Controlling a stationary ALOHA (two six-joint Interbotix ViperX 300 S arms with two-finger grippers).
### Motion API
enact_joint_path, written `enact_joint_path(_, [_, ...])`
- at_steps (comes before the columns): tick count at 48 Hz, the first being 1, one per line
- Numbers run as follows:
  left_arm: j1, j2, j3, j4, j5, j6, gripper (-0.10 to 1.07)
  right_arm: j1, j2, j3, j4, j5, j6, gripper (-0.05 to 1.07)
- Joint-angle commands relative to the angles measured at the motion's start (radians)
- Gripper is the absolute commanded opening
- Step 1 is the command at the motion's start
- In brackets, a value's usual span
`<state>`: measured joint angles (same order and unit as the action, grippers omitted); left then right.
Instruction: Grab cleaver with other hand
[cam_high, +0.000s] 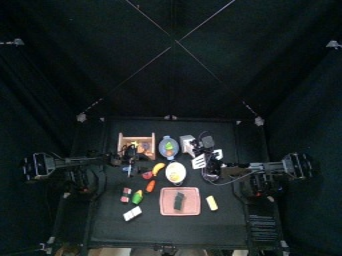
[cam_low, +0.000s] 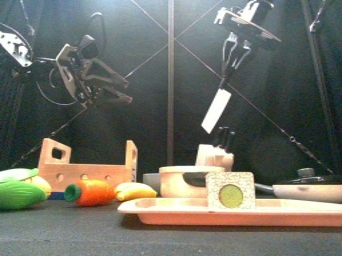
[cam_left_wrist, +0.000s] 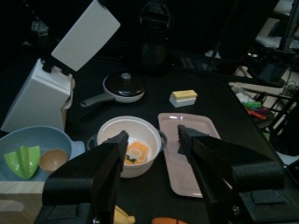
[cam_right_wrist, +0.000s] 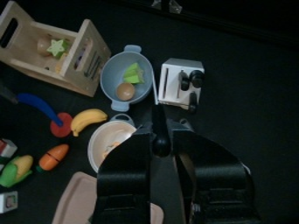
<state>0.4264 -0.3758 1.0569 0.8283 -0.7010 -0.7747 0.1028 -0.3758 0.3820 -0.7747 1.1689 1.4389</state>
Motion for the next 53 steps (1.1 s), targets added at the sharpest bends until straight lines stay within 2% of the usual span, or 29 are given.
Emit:
enact_joint_path(1, [0.003, -0.006, -0.008, -0.002, -0.003, 0.003, 0.87, 0.038, -0.08, 0.04, -0.023, -0.008, 0.0, 0.46])
enact_joint_path(12, [-0.006, -0.006, 0.0, -0.005, -0.008, 0.002, 0.87, 0.13, -0.219, 0.184, -0.095, -0.11, 0.009, 0.46])
enact_joint_path(21, [-0.071, -0.006, -0.003, -0.006, -0.017, 0.02, 0.87, 0.153, -0.347, 0.324, -0.242, -0.282, 0.009, 0.46])
enact_joint_path(28, [-0.132, -0.005, -0.011, -0.025, -0.018, 0.109, 0.87, 0.147, -0.407, 0.436, -0.351, -0.488, 0.009, 0.46])
enact_joint_path(37, [-0.195, 0.012, -0.012, -0.155, -0.02, 0.275, 0.87, 0.132, -0.408, 0.503, -0.433, -0.669, 0.009, 0.46])
enact_joint_path(45, [-0.235, 0.038, -0.008, -0.287, -0.02, 0.411, 0.88, 0.132, -0.405, 0.526, -0.446, -0.744, 0.009, 0.46])
enact_joint_path(53, [-0.318, 0.084, -0.018, -0.414, -0.028, 0.518, 0.88, 0.138, -0.393, 0.541, -0.431, -0.787, 0.012, 0.46])
